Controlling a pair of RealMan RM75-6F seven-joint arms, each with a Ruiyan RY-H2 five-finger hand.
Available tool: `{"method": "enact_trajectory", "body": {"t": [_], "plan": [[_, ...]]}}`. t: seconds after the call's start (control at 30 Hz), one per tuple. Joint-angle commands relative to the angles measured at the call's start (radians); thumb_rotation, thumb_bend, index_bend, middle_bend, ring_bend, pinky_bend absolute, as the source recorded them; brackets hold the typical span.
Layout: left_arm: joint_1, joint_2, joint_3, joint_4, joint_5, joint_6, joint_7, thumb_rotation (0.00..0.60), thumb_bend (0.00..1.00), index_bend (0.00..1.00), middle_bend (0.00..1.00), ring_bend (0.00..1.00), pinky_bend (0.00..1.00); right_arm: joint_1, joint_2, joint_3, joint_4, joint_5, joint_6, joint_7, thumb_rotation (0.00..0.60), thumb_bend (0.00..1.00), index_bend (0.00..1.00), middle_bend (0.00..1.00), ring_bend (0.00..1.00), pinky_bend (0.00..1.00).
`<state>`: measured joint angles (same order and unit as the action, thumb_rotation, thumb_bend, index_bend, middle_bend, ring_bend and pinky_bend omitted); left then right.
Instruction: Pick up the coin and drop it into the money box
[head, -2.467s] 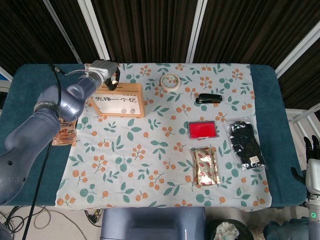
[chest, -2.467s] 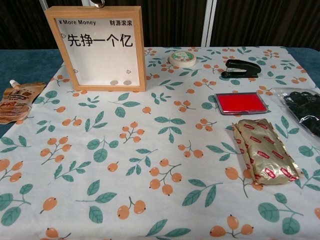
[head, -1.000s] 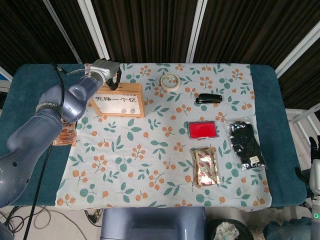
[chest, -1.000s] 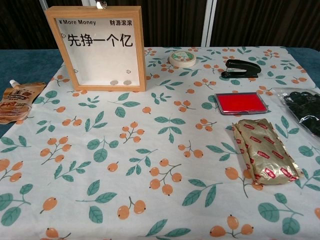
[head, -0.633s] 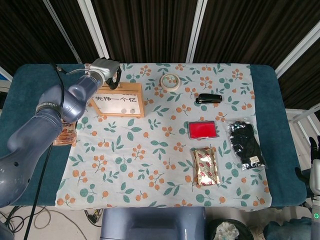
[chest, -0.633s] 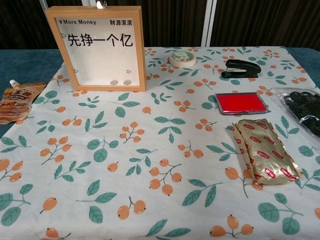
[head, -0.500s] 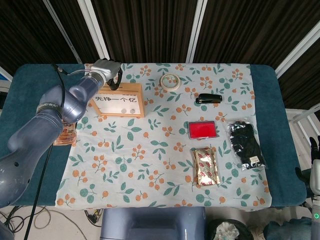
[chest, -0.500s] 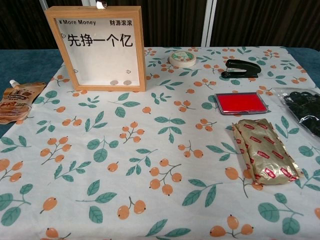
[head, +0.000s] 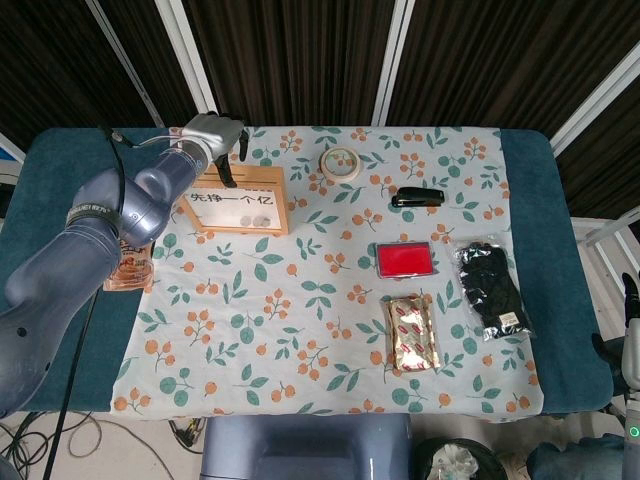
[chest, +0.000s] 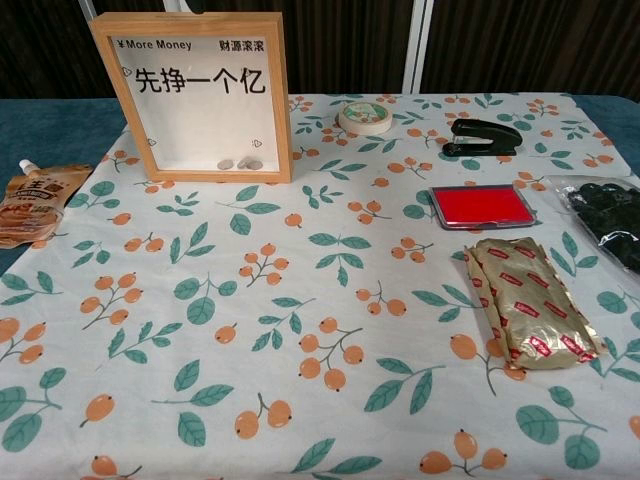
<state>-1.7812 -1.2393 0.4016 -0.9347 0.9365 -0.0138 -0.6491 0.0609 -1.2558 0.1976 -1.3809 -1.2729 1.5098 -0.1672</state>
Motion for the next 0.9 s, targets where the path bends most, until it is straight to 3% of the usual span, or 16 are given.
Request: {"method": "enact_trajectory", "body": {"t": [0.03, 0.17, 0.27, 0.43, 0.57, 0.67, 0.9], "plan": [[-0.003, 0.017, -0.001, -0.015, -0.013, 0.035, 0.001, 0.6, 0.13, 0.4, 0.02, 0.0, 0.0, 0.0, 0.001, 0.0, -0.001, 0.0, 0.0, 0.002, 0.6, 0.3, 0.0, 0.0, 0.0, 0.0], [0.011, 0.048, 0.004, -0.048, -0.028, 0.149, 0.029, 0.6, 0.16, 0.39, 0.02, 0.0, 0.0, -0.001, 0.003, 0.002, -0.003, 0.0, 0.002, 0.005, 0.6, 0.3, 0.0, 0.0, 0.0, 0.0], [0.049, 0.093, 0.003, -0.12, -0.063, 0.325, 0.08, 0.6, 0.19, 0.39, 0.02, 0.0, 0.0, 0.0, 0.002, 0.001, -0.002, 0.0, -0.002, 0.008, 0.6, 0.3, 0.0, 0.0, 0.0, 0.0], [0.172, 0.216, 0.021, -0.403, -0.169, 0.703, 0.265, 0.6, 0.21, 0.37, 0.02, 0.0, 0.0, 0.002, 0.004, -0.004, -0.002, -0.011, -0.007, 0.024, 0.6, 0.3, 0.0, 0.0, 0.0, 0.0], [0.318, 0.306, 0.054, -0.667, -0.21, 1.029, 0.442, 0.6, 0.21, 0.35, 0.01, 0.0, 0.0, 0.003, 0.008, -0.008, 0.003, -0.028, -0.004, 0.046, 0.6, 0.3, 0.0, 0.0, 0.0, 0.0], [0.437, 0.338, 0.071, -0.795, -0.167, 1.243, 0.53, 0.6, 0.21, 0.34, 0.01, 0.0, 0.0, 0.003, 0.015, -0.013, 0.004, -0.045, -0.002, 0.066, 0.6, 0.3, 0.0, 0.0, 0.0, 0.0], [0.763, 0.308, 0.094, -0.876, -0.033, 1.635, 0.629, 0.6, 0.21, 0.33, 0.01, 0.0, 0.0, 0.012, 0.047, -0.049, -0.003, -0.12, -0.017, 0.12, 0.6, 0.3, 0.0, 0.0, 0.0, 0.0]]}}
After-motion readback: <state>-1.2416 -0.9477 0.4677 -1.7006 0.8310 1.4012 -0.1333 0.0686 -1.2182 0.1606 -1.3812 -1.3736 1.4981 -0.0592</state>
